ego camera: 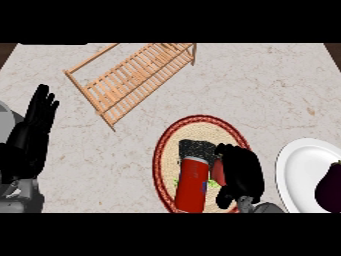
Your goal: Pick the bell pepper from the placemat and place it in the tiered shelf
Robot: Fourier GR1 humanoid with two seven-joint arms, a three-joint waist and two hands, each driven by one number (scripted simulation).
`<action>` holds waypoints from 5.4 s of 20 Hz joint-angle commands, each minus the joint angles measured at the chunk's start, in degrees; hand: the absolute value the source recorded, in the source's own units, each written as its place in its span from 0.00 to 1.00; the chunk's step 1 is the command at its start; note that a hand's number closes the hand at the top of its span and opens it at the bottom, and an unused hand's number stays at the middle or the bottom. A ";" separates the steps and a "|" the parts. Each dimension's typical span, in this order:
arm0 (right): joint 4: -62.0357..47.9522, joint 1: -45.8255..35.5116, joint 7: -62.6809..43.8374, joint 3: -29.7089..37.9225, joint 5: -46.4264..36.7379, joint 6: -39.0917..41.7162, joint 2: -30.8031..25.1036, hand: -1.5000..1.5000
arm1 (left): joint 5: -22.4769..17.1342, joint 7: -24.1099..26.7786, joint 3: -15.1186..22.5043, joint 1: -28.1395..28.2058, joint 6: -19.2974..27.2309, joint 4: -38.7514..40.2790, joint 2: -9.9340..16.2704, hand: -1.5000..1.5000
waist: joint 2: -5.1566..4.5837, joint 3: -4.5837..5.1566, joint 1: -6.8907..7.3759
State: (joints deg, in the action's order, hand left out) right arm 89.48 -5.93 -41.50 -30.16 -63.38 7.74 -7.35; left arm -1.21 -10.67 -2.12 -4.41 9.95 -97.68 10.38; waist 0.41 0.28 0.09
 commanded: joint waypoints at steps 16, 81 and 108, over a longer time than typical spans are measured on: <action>-7.54 -18.50 30.14 -6.83 9.55 16.19 4.56 1.00 | -0.10 0.79 -1.48 -2.79 -1.46 3.41 -0.22 0.50 | -0.71 -0.26 0.86; -71.24 -73.39 46.32 27.39 48.09 -21.26 7.35 0.00 | 4.35 0.41 1.23 -1.75 -2.46 0.56 -4.03 0.50 | -1.41 -0.26 3.30; -71.82 -69.42 49.31 41.31 60.82 -3.93 -18.41 0.00 | 3.90 3.01 -1.40 1.61 -2.78 0.64 -3.55 0.50 | -0.90 -0.30 1.22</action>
State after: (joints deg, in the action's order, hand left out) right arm 18.09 -77.70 6.19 9.90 -3.51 -3.06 -19.52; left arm 2.08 -8.66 -3.73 -4.79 6.90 -96.16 7.07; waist -0.44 0.00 1.12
